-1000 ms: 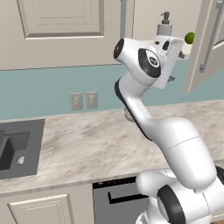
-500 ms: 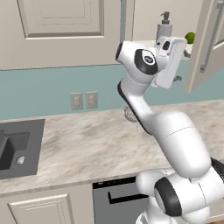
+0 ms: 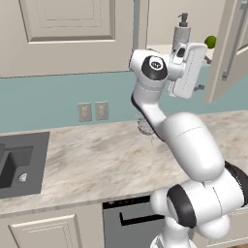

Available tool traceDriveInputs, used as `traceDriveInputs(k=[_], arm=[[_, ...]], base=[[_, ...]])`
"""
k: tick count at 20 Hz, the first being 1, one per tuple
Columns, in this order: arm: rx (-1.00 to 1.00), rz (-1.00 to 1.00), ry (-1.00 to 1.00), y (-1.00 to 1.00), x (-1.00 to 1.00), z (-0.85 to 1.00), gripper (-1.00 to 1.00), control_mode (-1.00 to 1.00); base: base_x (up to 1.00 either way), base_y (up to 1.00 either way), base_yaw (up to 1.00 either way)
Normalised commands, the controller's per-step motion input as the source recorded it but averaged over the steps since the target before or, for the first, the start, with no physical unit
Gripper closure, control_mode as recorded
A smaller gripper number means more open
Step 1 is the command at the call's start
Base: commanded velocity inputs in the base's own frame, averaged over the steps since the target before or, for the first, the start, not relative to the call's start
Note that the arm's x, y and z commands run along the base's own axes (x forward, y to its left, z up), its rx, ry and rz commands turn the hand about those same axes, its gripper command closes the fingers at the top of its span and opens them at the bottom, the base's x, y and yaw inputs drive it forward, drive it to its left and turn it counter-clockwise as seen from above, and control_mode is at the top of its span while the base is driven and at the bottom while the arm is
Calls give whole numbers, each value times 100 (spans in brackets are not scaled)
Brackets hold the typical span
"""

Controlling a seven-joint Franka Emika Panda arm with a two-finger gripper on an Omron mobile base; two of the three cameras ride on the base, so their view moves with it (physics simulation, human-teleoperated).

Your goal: Pick the bar soap and soap dispenser from the cabinet and place them on the counter.

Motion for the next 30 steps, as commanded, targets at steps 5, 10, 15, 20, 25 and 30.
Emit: traceDriveInputs(k=[5,10,15,20,25,30], arm=[[-4,-18,0,-17,0,-5,-100,-100],[0,-12,0,-25,-15,-9,-100,-100],[0,-11,0,-26,-21,-10,-100,-100],[0,-11,0,-25,-21,-12,-100,-100],[0,-11,0,-25,-22,-10,-100,-100],[0,-11,0,-25,-23,-9,-100,-100]], base=[[0,0,0],[0,0,0],[0,0,0],[0,0,0],[0,0,0],[0,0,0]])
